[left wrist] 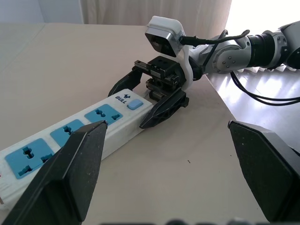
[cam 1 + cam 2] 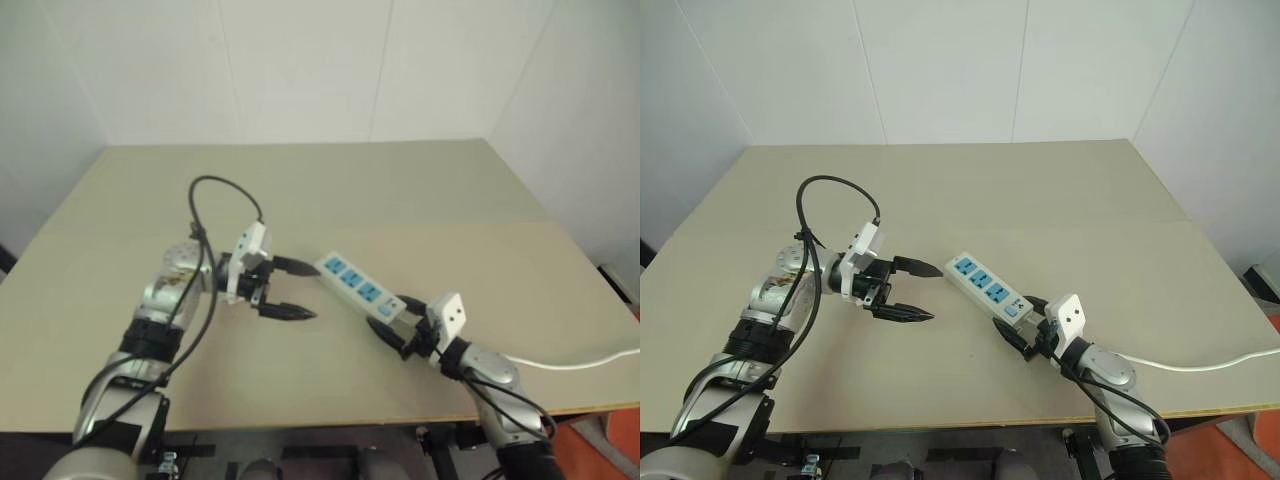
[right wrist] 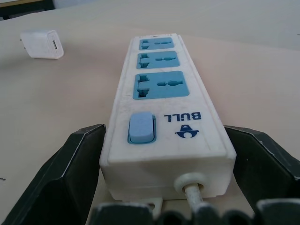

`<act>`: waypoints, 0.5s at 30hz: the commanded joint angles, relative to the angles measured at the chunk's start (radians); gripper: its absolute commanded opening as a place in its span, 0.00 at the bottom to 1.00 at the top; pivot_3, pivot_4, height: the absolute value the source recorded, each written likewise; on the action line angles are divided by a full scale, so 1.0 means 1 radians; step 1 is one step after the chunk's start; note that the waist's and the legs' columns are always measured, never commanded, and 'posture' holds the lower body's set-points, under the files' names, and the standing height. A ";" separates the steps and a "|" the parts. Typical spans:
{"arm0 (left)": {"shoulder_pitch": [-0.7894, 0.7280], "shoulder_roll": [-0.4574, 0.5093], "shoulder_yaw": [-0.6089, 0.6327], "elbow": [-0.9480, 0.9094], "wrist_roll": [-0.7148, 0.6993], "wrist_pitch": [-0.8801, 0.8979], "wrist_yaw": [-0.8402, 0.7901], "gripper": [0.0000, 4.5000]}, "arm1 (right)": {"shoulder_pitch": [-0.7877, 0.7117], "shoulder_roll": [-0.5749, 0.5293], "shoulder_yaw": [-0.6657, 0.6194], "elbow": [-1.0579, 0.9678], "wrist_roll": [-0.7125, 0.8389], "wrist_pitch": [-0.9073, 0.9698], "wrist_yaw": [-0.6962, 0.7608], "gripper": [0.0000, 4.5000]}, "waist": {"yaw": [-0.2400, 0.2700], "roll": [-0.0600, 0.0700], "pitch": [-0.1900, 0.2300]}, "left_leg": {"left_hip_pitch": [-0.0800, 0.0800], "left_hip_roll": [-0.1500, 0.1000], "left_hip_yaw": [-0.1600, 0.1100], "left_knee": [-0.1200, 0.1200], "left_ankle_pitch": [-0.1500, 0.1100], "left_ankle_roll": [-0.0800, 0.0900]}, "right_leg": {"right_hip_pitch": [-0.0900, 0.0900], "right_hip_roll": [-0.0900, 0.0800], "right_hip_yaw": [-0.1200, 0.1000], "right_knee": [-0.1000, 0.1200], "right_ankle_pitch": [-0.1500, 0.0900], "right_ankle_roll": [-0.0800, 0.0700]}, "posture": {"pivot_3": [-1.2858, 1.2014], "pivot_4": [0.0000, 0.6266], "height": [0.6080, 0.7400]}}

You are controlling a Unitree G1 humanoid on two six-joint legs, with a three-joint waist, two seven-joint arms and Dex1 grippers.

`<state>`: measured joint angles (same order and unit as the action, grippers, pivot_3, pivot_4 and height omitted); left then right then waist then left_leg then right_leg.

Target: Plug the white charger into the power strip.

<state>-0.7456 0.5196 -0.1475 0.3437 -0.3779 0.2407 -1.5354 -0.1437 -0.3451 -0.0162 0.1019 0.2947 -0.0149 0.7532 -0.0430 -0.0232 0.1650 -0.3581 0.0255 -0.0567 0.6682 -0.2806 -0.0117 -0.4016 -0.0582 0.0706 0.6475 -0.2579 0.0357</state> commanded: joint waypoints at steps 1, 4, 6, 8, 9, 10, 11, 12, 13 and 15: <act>-0.001 -0.001 0.015 -0.031 -0.011 -0.005 0.004 1.00 | -0.008 0.007 -0.019 -0.003 0.015 -0.004 -0.010 0.80 | 0.000 0.000 0.000 | 0.000 0.000 0.000 0.000 0.000 0.000 | 0.000 0.000 0.000 0.000 0.000 0.000 | 0.52 0.24 1.00; -0.002 -0.002 0.014 -0.029 -0.010 -0.004 0.004 1.00 | -0.006 0.003 -0.013 0.000 0.006 -0.011 -0.008 0.76 | 0.000 0.000 0.000 | 0.000 0.000 0.000 0.000 0.000 0.000 | 0.000 0.000 0.000 0.000 0.000 0.000 | 0.52 0.24 1.00; -0.002 -0.001 0.014 -0.029 -0.010 -0.002 0.004 1.00 | -0.005 0.003 -0.012 -0.002 0.005 -0.011 -0.008 0.76 | 0.000 0.000 0.000 | 0.000 0.000 0.000 0.000 0.000 0.000 | 0.000 0.000 0.000 0.000 0.000 0.000 | 0.52 0.24 1.00; -0.002 0.003 0.016 -0.028 -0.011 -0.002 0.002 1.00 | -0.001 -0.002 -0.008 -0.008 0.003 -0.019 0.001 0.76 | 0.000 0.000 0.000 | 0.000 0.000 0.000 0.000 0.000 0.000 | 0.000 0.000 0.000 0.000 0.000 0.000 | 0.52 0.24 1.00; -0.002 0.009 0.020 -0.026 -0.010 -0.005 0.002 1.00 | 0.002 -0.006 -0.007 -0.013 0.003 -0.021 0.006 0.76 | 0.000 0.000 0.000 | 0.000 0.000 0.000 0.000 0.000 0.000 | 0.000 0.000 0.000 0.000 0.000 0.000 | 0.52 0.24 1.00; -0.004 0.017 0.026 -0.023 -0.008 -0.009 0.003 1.00 | 0.006 -0.011 -0.007 -0.019 0.003 -0.022 0.013 0.76 | 0.000 0.000 0.000 | 0.000 0.000 0.000 0.000 0.000 0.000 | 0.000 0.000 0.000 0.000 0.000 0.000 | 0.52 0.24 1.00; -0.011 0.024 0.036 -0.012 -0.005 -0.019 0.008 1.00 | 0.009 -0.018 -0.009 -0.029 0.011 -0.019 0.026 0.76 | 0.000 0.000 0.000 | 0.000 0.000 0.000 0.000 0.000 0.000 | 0.000 0.000 0.000 0.000 0.000 0.000 | 0.52 0.24 1.00; -0.023 0.031 0.046 0.003 -0.001 -0.025 0.016 1.00 | 0.013 -0.029 -0.009 -0.041 0.019 -0.017 0.045 0.76 | 0.000 0.000 0.000 | 0.000 0.000 0.000 0.000 0.000 0.000 | 0.000 0.000 0.000 0.000 0.000 0.000 | 0.52 0.24 1.00; -0.035 0.036 0.053 0.017 0.003 -0.031 0.022 1.00 | 0.016 -0.040 -0.007 -0.052 0.026 -0.013 0.063 0.76 | 0.000 0.000 0.000 | 0.000 0.000 0.000 0.000 0.000 0.000 | 0.000 0.000 0.000 0.000 0.000 0.000 | 0.52 0.24 1.00; -0.057 0.048 0.051 0.043 0.019 -0.041 0.029 1.00 | 0.021 -0.058 0.000 -0.072 0.040 -0.006 0.102 0.76 | 0.000 0.000 0.000 | 0.000 0.000 0.000 0.000 0.000 0.000 | 0.000 0.000 0.000 0.000 0.000 0.000 | 0.52 0.24 1.00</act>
<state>-0.7648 0.5561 -0.1263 0.3834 -0.3633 0.2197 -1.5141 -0.1268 -0.3914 -0.0156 0.0768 0.3033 -0.0188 0.8187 -0.0429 -0.0232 0.1650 -0.3583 0.0255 -0.0567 0.6682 -0.2806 -0.0117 -0.4016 -0.0582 0.0706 0.6473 -0.2579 0.0357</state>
